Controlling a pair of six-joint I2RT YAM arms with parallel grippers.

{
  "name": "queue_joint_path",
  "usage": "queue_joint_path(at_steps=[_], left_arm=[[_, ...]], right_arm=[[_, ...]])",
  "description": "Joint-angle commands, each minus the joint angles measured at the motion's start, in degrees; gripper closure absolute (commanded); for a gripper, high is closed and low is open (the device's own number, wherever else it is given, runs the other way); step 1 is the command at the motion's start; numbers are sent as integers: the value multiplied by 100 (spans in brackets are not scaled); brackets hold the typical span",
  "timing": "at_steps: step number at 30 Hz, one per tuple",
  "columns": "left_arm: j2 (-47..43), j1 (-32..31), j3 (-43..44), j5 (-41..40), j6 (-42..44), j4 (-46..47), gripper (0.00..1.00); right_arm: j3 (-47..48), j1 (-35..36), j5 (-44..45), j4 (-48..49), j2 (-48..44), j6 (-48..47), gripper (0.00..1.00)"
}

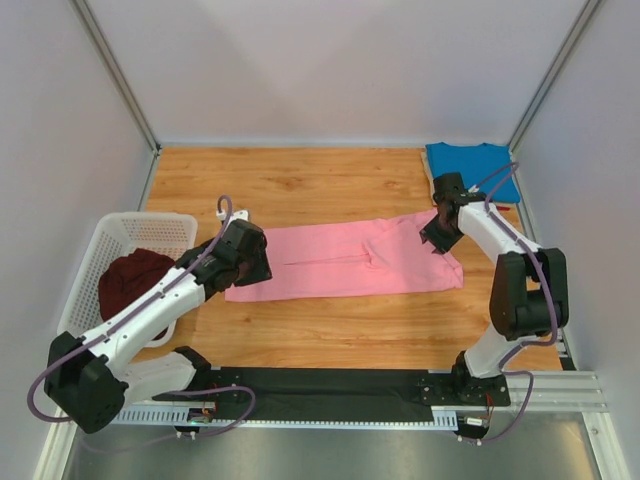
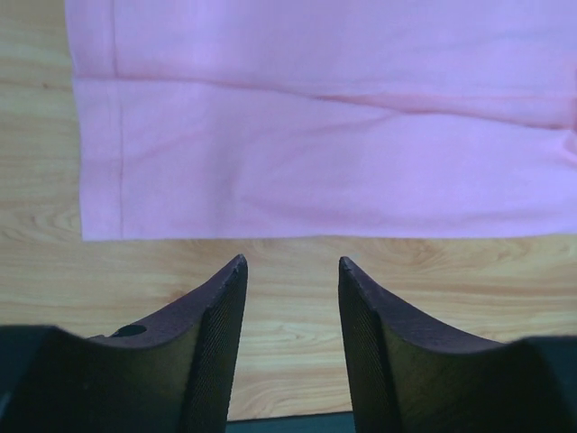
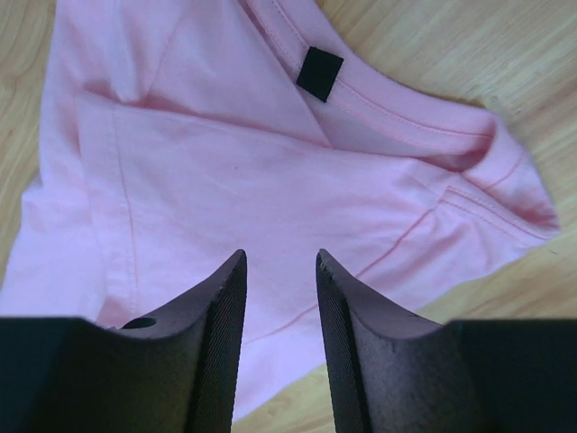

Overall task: Fold and stack the t-shirts
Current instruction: Fold the tshirt

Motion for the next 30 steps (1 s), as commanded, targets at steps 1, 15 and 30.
queue_joint_path(at_steps=[1,15,30], left_arm=[[-60,16,588,-505,720,-138,47],[801,604,404,628,1056,495,46],[546,622,448,170,1257,-349,46]], right_arm=[[403,22,147,146,534,862,62],[1976,541,377,-101,2678,688,62],[4565,980,-864,770,4481,-208,62]])
